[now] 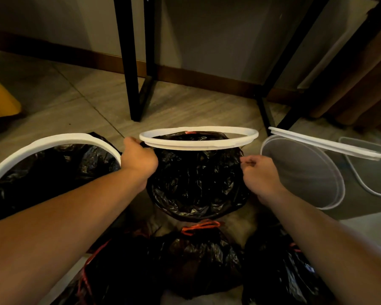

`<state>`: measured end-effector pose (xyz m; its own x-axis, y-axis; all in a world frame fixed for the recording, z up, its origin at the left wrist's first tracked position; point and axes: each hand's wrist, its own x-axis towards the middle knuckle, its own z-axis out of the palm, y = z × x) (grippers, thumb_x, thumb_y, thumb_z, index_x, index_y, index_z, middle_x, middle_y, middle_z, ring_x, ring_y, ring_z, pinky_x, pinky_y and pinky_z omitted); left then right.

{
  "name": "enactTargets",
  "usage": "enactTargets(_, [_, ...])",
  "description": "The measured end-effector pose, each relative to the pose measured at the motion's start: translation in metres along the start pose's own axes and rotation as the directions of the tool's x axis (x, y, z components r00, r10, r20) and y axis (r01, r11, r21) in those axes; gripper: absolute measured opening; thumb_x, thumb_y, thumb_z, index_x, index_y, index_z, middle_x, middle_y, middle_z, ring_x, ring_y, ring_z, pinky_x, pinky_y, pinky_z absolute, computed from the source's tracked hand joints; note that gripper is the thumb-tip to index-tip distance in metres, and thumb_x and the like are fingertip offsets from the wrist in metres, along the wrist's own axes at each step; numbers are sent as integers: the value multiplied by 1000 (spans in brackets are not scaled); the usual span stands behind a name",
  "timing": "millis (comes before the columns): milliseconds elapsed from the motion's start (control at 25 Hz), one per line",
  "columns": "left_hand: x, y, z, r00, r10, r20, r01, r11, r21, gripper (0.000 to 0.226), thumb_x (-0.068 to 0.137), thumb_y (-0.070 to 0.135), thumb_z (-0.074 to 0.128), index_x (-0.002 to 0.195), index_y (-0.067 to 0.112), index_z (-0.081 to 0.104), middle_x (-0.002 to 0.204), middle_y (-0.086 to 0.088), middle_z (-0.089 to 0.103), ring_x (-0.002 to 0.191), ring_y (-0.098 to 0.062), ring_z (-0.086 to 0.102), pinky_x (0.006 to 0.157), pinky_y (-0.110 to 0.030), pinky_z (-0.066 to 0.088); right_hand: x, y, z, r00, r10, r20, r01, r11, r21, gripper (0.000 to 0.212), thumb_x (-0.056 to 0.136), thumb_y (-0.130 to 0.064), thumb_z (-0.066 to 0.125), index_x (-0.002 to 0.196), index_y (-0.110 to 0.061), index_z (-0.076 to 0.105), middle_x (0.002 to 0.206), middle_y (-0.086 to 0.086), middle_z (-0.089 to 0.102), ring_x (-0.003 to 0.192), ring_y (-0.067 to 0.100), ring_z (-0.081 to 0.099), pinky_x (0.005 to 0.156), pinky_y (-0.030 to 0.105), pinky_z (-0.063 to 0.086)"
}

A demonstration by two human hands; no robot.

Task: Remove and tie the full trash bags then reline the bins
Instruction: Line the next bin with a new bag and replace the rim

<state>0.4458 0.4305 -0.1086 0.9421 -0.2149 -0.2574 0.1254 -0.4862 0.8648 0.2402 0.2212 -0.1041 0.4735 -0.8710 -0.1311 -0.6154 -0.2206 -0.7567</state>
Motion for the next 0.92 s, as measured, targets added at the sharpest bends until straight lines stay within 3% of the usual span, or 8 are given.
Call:
enactTargets(120, [8,2,-1,999,6,46,-7,1000,12,17,103,26,51,118,19,51,101,-1,62,96,-29,59,82,-39,47,-2,-3,9,972,209,106,-233,915,330,23,95,1,53,104,10,72,96,23,73,99,46,71,78,46,58])
enactTargets(240, [18,0,-3,991,-27,131,28,1000,-7,27,105,25,52,126,14,65,118,-9,69,103,-30,64,94,-47,55,-6,-7,7,929,320,186,-369,843,392,19,94,-7,58,96,2,74,93,22,78,88,37,77,86,62,59])
enactTargets(520, [27,-5,4,945,-148,290,202,966,-164,37,101,31,60,133,14,67,127,-13,69,113,-36,67,102,-53,55,-5,-15,4,920,279,274,-377,816,438,16,89,-12,68,99,-2,76,96,19,80,86,32,79,83,52,64])
enactTargets(600, [32,-2,4,936,-159,315,245,935,-255,36,100,29,62,132,14,67,125,-13,70,111,-36,68,101,-51,56,-5,-19,2,945,269,184,-322,856,404,11,85,-15,72,87,-7,80,89,12,81,85,30,79,83,49,64])
enactTargets(680, [39,3,3,975,-100,196,151,954,-261,29,101,24,56,127,13,64,122,-16,69,110,-38,67,96,-41,54,-5,-22,-1,979,203,5,-194,933,304,9,81,-23,72,82,-21,81,86,-2,80,91,26,76,82,38,61])
enactTargets(760, [40,11,-2,996,11,88,5,984,-178,22,98,19,53,116,13,64,110,-18,69,98,-37,66,79,-36,50,-6,-26,-4,997,14,-79,-15,1000,-15,19,82,-37,67,98,-33,77,114,-10,74,114,19,65,92,30,49])
enactTargets(840, [34,17,-6,992,96,78,-85,987,-135,20,92,26,58,101,14,70,95,-16,71,84,-33,66,69,-38,50,-2,-30,0,971,-219,98,240,913,-331,35,94,-44,63,126,-35,70,145,-1,56,141,20,46,111,30,34])
enactTargets(920, [27,19,-8,991,83,107,-67,987,-144,28,81,39,61,86,16,75,86,-11,73,80,-31,68,68,-41,54,7,-43,10,905,-320,281,411,830,-377,39,102,-44,58,138,-31,65,155,1,48,147,20,40,115,27,28])
